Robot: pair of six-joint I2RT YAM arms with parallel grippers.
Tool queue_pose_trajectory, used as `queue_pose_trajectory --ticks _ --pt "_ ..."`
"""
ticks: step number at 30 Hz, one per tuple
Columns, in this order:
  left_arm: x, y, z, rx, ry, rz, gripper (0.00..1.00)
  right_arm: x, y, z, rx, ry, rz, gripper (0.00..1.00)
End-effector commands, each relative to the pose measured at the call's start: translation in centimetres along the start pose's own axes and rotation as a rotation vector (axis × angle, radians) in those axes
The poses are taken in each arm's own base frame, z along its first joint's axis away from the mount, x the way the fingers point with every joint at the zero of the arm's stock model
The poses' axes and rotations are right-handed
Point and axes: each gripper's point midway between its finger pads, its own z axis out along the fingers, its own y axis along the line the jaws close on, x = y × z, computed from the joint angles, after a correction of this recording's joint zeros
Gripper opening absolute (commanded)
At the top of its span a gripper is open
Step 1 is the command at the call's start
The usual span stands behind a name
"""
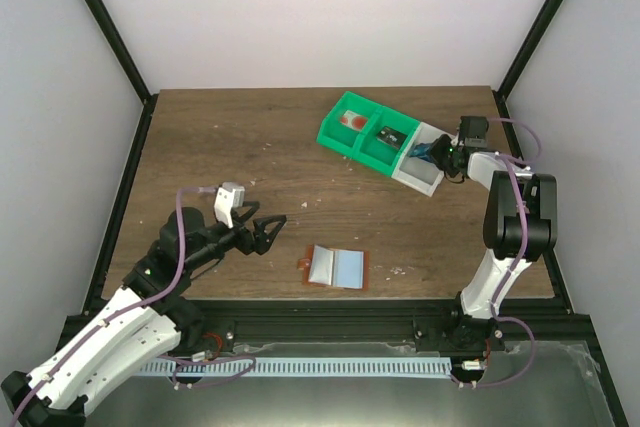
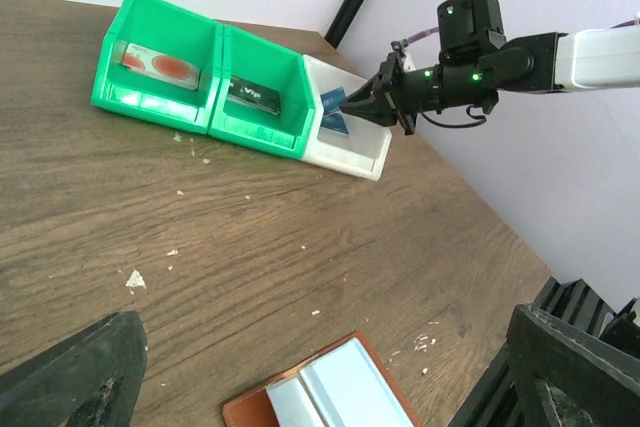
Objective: Take the credit cards out of the card holder
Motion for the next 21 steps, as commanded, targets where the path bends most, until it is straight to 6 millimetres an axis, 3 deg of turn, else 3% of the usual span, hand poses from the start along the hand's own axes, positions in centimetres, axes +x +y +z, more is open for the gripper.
queue_pose_trajectory --ticks 1,10,16,21 --pt "-0.2 0.0 -0.1 -0.002 -0.017 0.013 1.00 -2.4 0.8 -1.0 0.000 -0.083 -0.012 0.01" --pt "-0.3 0.0 -0.3 0.001 -0.029 0.015 1.00 -2.8 0.5 -1.6 -0.017 -0.158 -0.009 0.00" --pt "-0.3 0.1 -0.3 -0.002 -0.029 0.012 1.00 -2.5 -0.3 -0.5 0.002 -0.146 -0.006 0.01" --pt "-0.3 0.1 -0.3 -0.002 -0.031 0.009 1.00 -2.4 -0.5 -0.1 0.009 -0.129 0.008 0.08"
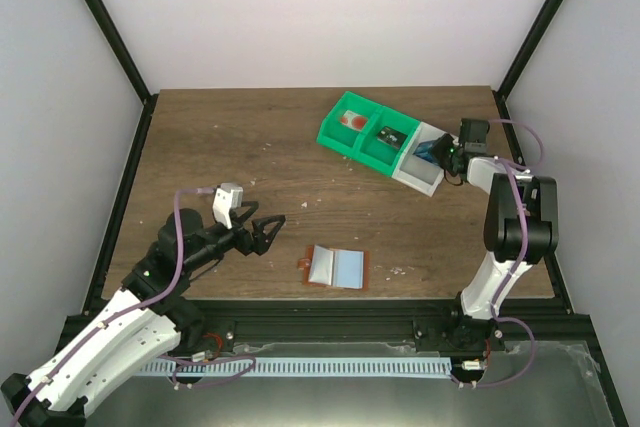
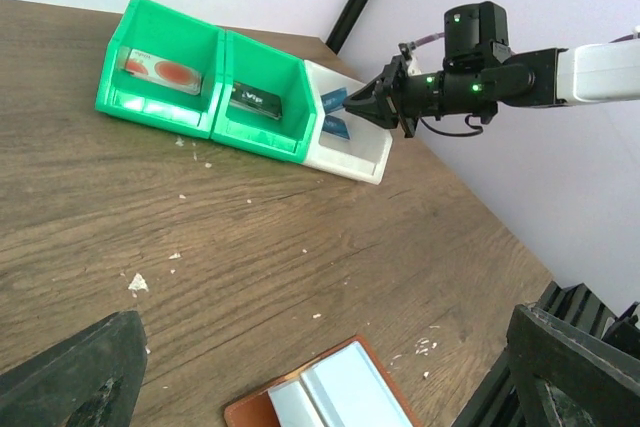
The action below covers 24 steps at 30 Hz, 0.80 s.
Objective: Take the credit cards out of the card holder
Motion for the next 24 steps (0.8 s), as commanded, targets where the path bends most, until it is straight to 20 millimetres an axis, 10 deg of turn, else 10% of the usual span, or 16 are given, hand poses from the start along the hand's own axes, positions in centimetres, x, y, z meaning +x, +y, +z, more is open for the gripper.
queue_pose_trajectory --ticks 1,24 --pt "-0.1 0.0 0.0 0.001 -0.018 0.007 1.00 -1.2 -0.2 0.1 0.013 -0.032 0.010 0.10" --pt "0.7 1.0 0.6 -0.037 0.009 -0.049 1.00 -2.3 4.8 -5.3 -0.071 0.016 0.049 0.43"
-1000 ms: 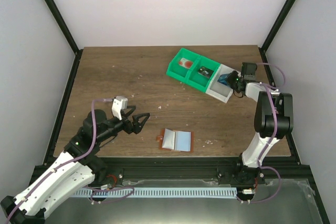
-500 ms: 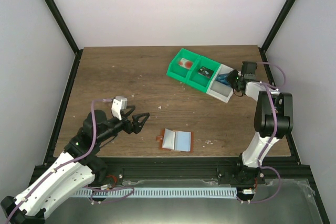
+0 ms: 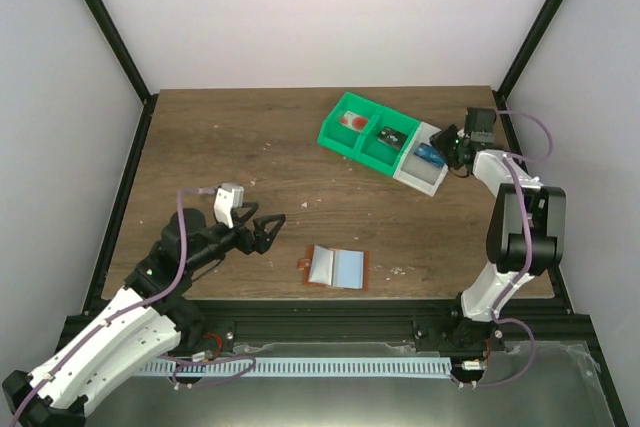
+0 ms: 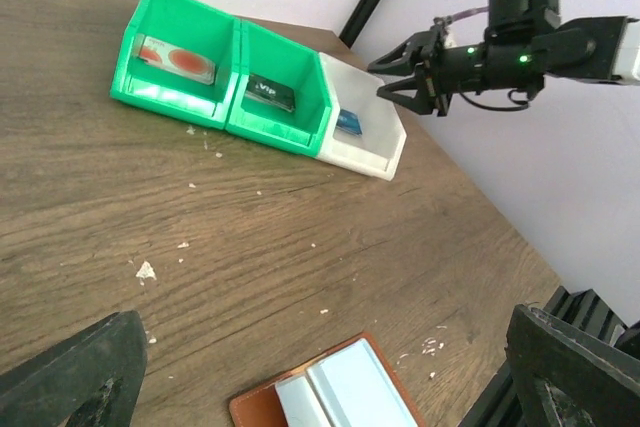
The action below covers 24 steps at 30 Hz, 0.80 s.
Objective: Take the credit cards out of the card holder
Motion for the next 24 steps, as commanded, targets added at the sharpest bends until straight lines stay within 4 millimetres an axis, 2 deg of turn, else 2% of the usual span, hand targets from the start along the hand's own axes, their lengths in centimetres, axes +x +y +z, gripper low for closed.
queue_pose_trajectory --ticks 1,6,10,13,20,22,24 --pt "0.3 0.4 0.4 -0.015 0.006 -0.038 1.00 -0.8 3.0 -3.2 -0.068 -0.006 -0.009 0.44" --pt "1.1 1.2 0.8 -0.047 0.034 -0.101 1.00 1.3 5.3 -5.9 -0.157 0.030 -0.075 0.45" --pt "1.6 1.5 1.2 -0.062 0.053 -0.146 1.00 4.1 6.7 -7.9 -0.215 0.084 -0.145 0.47" --pt "2.7 1.8 1.9 -0.061 0.086 -0.189 1.00 6.7 7.4 -9.4 -0.255 0.120 -0.211 0.46" --pt "6.6 2.4 4.1 -0.064 0.258 -0.303 1.00 12.9 6.3 -12.1 -0.302 0.218 -0.299 0.44" --pt "6.9 2.8 4.6 -0.083 0.268 -0.317 1.00 13.8 6.2 -13.2 -0.333 0.222 -0.339 0.43" --pt "6.0 3.3 4.8 -0.120 0.243 -0.304 1.00 14.0 6.1 -14.1 -0.342 0.205 -0.389 0.43"
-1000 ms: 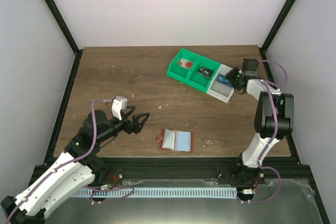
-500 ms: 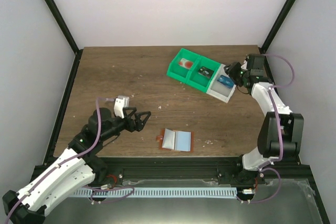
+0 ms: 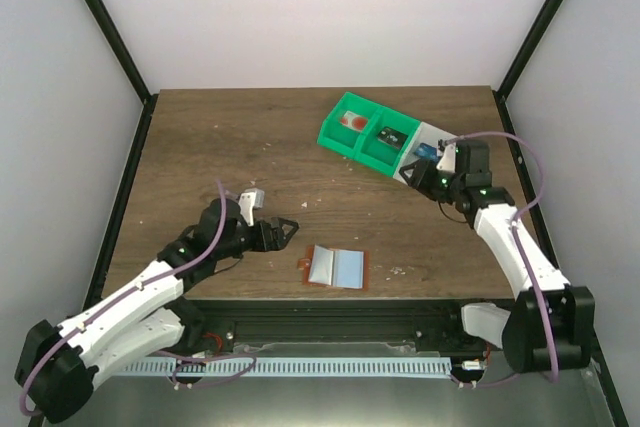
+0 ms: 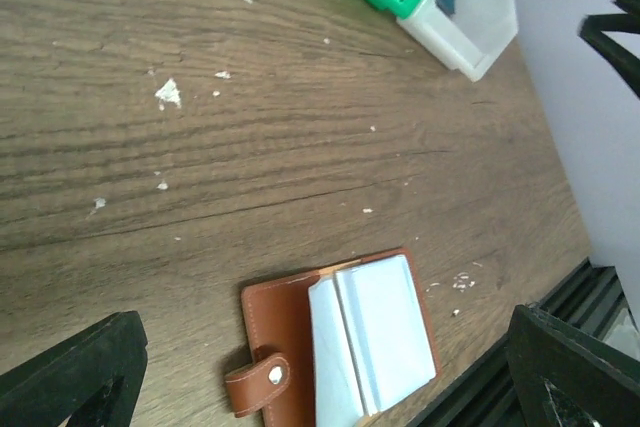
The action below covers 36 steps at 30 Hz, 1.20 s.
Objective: Take the credit cards out of the card holder
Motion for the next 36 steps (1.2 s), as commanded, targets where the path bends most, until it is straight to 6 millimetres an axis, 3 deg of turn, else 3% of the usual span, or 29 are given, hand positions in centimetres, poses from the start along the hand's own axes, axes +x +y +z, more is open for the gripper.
queue_pose_trajectory --ticks 1,4,7,14,17,18,19,26,32,36 --pt "-2.0 -0.5 0.1 -0.015 -0.054 -0.008 1.00 1.1 1.5 -2.0 -0.043 0.001 -0.136 0.43" --pt "-4.9 -1.6 -1.0 -0.049 -0.133 0.049 1.00 0.1 3.3 -3.7 -0.069 -0.048 -0.204 0.45" --pt "-8.5 -3.9 -2.9 -0.047 -0.224 0.112 1.00 -1.0 5.6 -5.5 -0.117 -0.094 -0.264 0.50" --pt "-14.7 -7.6 -8.1 -0.083 -0.404 0.144 1.00 -3.3 11.4 -10.4 -0.229 -0.195 -0.372 0.74" --pt "-16.5 -9.4 -10.5 -0.069 -0.461 0.170 1.00 -3.4 12.8 -11.5 -0.262 -0.189 -0.381 0.90" --pt "-16.8 -10.0 -11.2 -0.061 -0.470 0.187 1.00 -3.2 13.3 -11.8 -0.280 -0.183 -0.384 0.99" --pt "-17.2 -10.4 -11.8 -0.058 -0.482 0.202 1.00 -3.2 13.6 -12.1 -0.290 -0.184 -0.388 1.00" --pt "-18.7 -12.0 -14.9 -0.060 -0.542 0.257 1.00 -3.5 14.7 -13.5 -0.303 -0.209 -0.403 1.00" --pt "-19.1 -11.8 -16.7 -0.086 -0.596 0.255 1.00 -3.7 15.8 -15.2 -0.327 -0.251 -0.414 1.00" --pt "-19.2 -11.3 -17.8 -0.084 -0.655 0.224 1.00 -3.5 15.6 -15.2 -0.329 -0.264 -0.409 1.00"
